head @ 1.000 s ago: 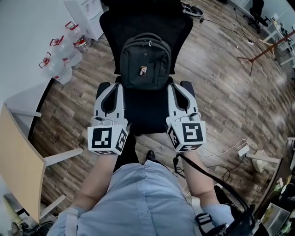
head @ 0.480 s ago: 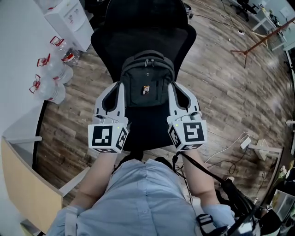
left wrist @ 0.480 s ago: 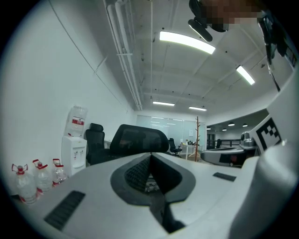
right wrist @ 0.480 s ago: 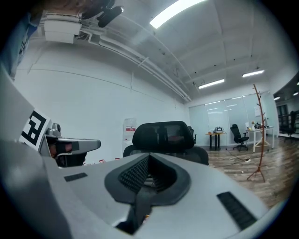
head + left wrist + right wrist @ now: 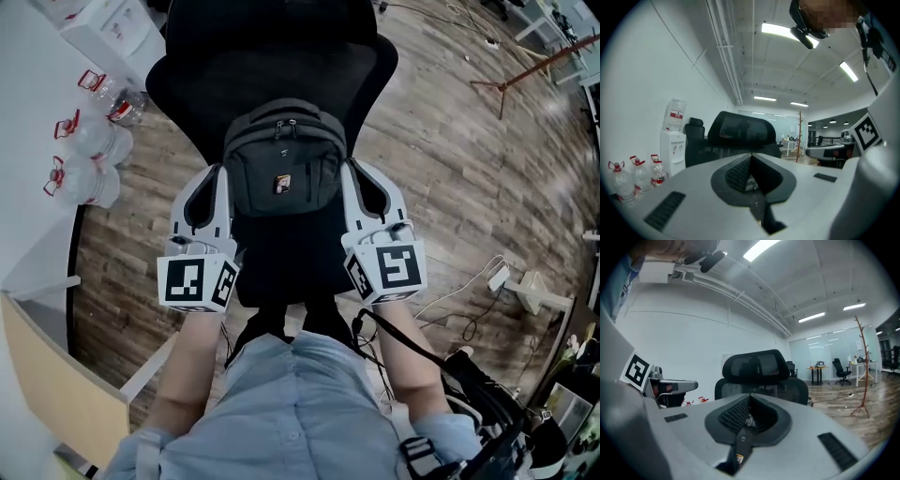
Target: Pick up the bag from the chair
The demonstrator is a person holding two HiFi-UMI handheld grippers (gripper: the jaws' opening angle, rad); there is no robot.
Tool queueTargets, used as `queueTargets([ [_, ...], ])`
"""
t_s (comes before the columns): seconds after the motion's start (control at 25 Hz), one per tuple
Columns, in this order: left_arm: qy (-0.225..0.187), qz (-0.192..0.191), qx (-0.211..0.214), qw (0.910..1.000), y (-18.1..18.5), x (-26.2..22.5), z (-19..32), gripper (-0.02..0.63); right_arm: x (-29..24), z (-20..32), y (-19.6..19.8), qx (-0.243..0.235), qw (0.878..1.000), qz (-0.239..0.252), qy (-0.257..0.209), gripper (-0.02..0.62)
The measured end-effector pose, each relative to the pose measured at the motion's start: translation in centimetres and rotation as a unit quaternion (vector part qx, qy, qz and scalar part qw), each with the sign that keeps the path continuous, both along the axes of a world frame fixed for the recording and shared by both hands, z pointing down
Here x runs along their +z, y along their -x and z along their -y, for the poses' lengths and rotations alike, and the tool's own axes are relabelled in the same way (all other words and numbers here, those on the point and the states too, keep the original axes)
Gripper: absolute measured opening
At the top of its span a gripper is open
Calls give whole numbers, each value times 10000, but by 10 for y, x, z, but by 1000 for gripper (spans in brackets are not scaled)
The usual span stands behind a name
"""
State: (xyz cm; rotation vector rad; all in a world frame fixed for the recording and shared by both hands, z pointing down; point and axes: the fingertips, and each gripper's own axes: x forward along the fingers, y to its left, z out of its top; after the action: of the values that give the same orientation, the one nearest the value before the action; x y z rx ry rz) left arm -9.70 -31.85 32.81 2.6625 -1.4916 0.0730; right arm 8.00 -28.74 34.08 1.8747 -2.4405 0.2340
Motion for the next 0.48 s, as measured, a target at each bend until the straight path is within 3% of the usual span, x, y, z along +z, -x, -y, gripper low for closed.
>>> queueTargets([
  [0.16,234,56,-79,9997,-1,38,8,5,39,16,-7,-319,9993,46,204,5],
  [0.28,553,115,-224,9982,5,74,9,62,74,20,-9,-522,9971,147,536,28],
  [0.48,805,198,-272,9962,10,123,14,179,129,26,-19,-739,9927,98,947,225],
])
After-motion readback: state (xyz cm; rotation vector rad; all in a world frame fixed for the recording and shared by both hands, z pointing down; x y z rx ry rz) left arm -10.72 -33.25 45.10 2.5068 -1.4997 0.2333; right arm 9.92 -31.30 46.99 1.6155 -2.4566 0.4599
